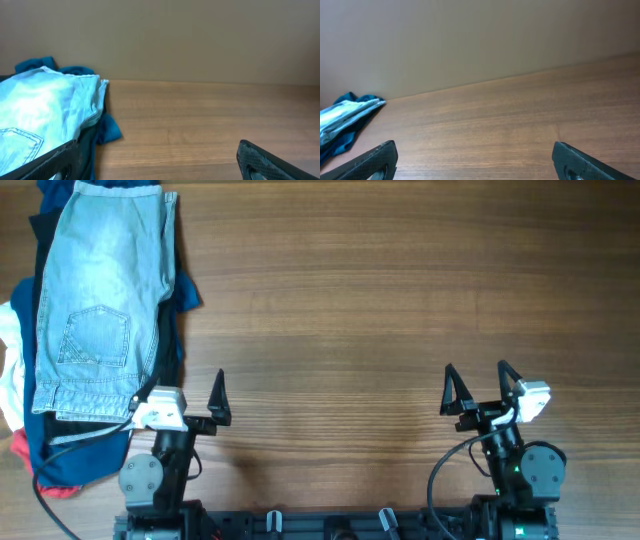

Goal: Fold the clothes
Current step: 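Reach the left gripper to the denim shorts on the clothes pile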

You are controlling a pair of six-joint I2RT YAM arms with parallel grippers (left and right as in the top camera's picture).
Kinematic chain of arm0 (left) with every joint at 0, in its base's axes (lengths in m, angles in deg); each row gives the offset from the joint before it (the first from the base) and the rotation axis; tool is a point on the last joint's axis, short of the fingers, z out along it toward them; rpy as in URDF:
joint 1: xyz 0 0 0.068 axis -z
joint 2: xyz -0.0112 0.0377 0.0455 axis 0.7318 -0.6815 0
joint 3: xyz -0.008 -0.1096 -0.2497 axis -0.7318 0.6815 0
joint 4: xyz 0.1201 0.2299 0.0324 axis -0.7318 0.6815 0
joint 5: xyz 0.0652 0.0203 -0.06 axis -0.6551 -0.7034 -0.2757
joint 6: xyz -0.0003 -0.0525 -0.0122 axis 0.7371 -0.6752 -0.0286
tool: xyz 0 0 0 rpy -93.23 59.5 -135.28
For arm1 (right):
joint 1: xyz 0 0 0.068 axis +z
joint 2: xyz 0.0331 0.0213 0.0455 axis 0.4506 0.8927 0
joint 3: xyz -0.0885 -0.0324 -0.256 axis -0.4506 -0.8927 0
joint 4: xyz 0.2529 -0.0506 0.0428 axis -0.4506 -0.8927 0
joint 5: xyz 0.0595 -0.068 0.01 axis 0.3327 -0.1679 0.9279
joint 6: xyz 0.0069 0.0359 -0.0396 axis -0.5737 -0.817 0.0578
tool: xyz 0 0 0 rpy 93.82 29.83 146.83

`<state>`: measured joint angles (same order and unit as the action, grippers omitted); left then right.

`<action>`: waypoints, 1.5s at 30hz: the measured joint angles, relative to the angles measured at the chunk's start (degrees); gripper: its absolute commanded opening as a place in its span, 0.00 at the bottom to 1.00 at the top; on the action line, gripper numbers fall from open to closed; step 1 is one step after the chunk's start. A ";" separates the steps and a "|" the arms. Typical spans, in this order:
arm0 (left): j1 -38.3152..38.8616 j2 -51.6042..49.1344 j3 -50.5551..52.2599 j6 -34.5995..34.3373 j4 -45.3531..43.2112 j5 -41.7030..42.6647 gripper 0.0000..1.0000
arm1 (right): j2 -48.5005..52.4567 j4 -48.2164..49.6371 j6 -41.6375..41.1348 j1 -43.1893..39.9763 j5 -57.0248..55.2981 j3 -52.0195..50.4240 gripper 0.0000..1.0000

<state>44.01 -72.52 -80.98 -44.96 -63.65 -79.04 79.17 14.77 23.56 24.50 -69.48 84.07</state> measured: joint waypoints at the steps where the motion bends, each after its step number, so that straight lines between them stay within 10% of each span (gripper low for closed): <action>1: 0.00 -1.16 -1.75 -0.39 0.94 0.00 1.00 | 1.18 0.37 0.00 0.00 0.07 0.57 1.00; 20: -0.04 -51.39 -55.36 -4.50 40.72 3.69 1.00 | 54.01 -12.02 7.15 0.00 24.92 41.09 1.00; 33: -0.68 -70.23 -57.53 -6.99 39.93 -1.77 0.91 | 76.37 -9.05 0.35 0.00 38.10 53.72 1.00; 45: -18.69 -85.55 -57.55 -17.31 43.36 -5.57 0.82 | 77.46 -15.72 3.74 1.16 38.27 53.72 0.98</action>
<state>25.32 -158.07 -138.53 -62.27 -20.28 -84.61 156.63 -0.95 27.29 25.66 -31.21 137.79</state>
